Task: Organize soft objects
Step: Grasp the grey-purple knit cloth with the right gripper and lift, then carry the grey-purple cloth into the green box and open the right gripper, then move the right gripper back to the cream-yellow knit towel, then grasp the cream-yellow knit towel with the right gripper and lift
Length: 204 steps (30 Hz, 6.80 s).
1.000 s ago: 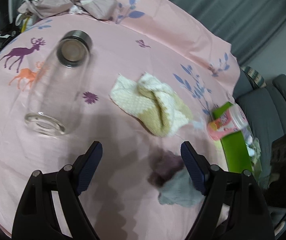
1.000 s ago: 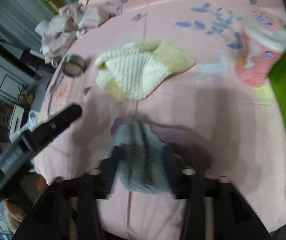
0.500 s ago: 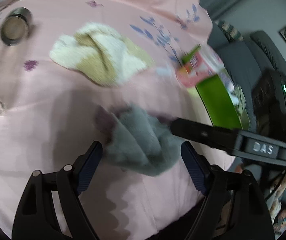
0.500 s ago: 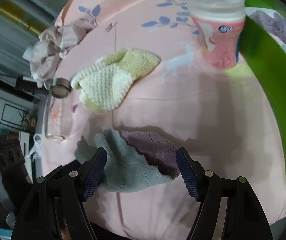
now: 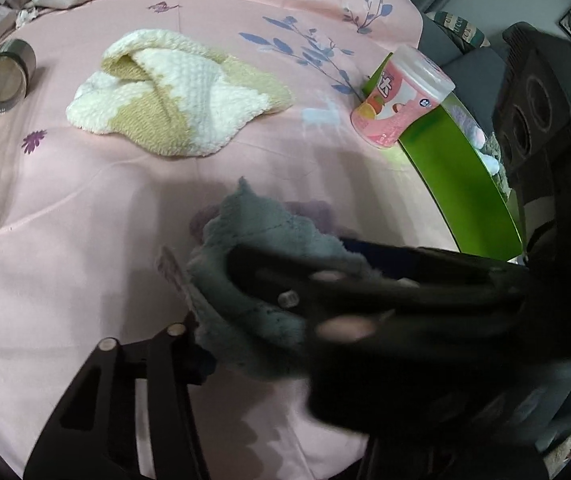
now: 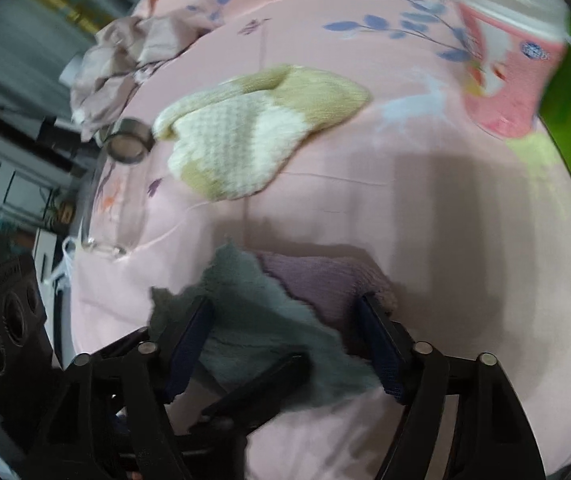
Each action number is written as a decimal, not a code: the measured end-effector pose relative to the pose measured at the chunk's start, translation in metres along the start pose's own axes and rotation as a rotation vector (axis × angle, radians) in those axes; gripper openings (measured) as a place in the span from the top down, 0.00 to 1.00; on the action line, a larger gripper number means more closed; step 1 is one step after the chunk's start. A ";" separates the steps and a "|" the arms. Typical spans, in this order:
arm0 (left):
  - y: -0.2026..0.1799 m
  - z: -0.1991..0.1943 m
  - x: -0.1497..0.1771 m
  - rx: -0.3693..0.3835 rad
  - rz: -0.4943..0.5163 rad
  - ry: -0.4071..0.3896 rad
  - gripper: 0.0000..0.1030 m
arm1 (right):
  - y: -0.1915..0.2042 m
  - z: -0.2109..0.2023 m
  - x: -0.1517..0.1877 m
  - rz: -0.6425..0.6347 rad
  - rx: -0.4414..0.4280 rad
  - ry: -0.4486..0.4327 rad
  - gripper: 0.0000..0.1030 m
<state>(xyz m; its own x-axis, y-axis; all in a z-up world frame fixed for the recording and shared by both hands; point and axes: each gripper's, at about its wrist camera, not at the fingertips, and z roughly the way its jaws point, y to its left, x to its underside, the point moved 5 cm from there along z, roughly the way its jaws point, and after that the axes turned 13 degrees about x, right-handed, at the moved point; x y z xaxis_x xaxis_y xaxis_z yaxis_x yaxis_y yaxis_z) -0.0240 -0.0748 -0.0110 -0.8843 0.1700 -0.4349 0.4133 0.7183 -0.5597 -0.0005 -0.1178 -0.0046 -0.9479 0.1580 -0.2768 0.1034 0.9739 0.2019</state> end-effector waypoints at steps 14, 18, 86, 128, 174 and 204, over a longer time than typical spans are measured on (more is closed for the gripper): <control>-0.050 -0.032 -0.031 0.011 0.118 -0.175 0.70 | 0.004 -0.064 -0.015 -0.044 -0.036 -0.212 0.57; -0.092 -0.044 -0.058 0.033 0.214 -0.242 0.70 | -0.013 -0.110 -0.029 -0.014 -0.033 -0.331 0.57; -0.206 0.014 -0.097 0.115 0.411 -0.215 0.11 | -0.241 -0.185 -0.039 0.609 0.193 -0.515 0.16; 0.056 -0.071 -0.047 -0.252 -0.131 -0.401 0.01 | -0.011 -0.114 -0.056 0.022 0.306 -0.418 0.10; 0.068 -0.062 -0.040 -0.298 -0.197 -0.334 0.02 | 0.006 -0.045 -0.076 0.011 0.179 -0.277 0.10; 0.072 -0.092 -0.040 -0.152 -0.287 -0.423 0.06 | 0.021 -0.037 -0.053 -0.078 -0.061 -0.140 0.81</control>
<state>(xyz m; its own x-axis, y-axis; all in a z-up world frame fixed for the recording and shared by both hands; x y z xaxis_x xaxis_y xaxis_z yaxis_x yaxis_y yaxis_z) 0.0211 0.0320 0.0314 -0.7792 -0.3126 -0.5433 0.1032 0.7910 -0.6031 0.0409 -0.1117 0.0489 -0.9006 0.1072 -0.4212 0.0083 0.9732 0.2298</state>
